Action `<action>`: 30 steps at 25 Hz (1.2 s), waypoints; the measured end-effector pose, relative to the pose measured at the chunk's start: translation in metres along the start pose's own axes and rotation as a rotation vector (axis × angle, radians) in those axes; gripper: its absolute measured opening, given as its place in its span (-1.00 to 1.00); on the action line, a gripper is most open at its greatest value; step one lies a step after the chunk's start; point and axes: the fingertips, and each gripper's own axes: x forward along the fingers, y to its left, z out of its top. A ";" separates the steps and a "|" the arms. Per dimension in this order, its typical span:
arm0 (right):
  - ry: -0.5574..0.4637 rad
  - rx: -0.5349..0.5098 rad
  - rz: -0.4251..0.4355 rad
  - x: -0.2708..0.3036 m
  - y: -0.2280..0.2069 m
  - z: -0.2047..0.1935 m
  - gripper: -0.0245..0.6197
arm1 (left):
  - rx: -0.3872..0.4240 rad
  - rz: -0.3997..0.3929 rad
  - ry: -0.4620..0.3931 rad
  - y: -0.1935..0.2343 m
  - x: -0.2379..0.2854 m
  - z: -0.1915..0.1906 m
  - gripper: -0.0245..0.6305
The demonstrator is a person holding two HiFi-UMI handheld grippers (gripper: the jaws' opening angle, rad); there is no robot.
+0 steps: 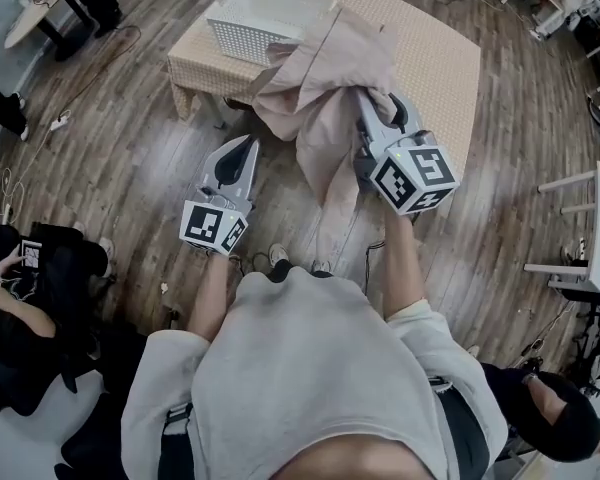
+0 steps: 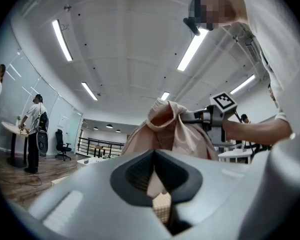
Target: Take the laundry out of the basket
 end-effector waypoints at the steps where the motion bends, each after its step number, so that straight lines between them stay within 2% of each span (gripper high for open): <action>1: 0.006 0.006 0.002 -0.004 0.000 -0.005 -0.71 | 0.001 0.006 0.005 -0.002 -0.002 -0.001 -0.89; 10: 0.019 -0.015 0.035 -0.055 -0.011 -0.046 -0.71 | 0.026 0.039 0.041 -0.055 -0.001 -0.001 -0.89; 19: 0.062 0.045 0.073 -0.108 -0.024 -0.098 -0.71 | 0.042 0.078 0.059 -0.106 -0.006 -0.008 -0.89; 24: 0.088 0.058 0.087 -0.122 -0.019 -0.114 -0.71 | 0.029 0.096 0.076 -0.117 -0.013 -0.020 -0.89; 30: 0.112 0.067 0.077 -0.127 -0.005 -0.124 -0.71 | 0.037 0.093 0.094 -0.111 -0.021 -0.020 -0.89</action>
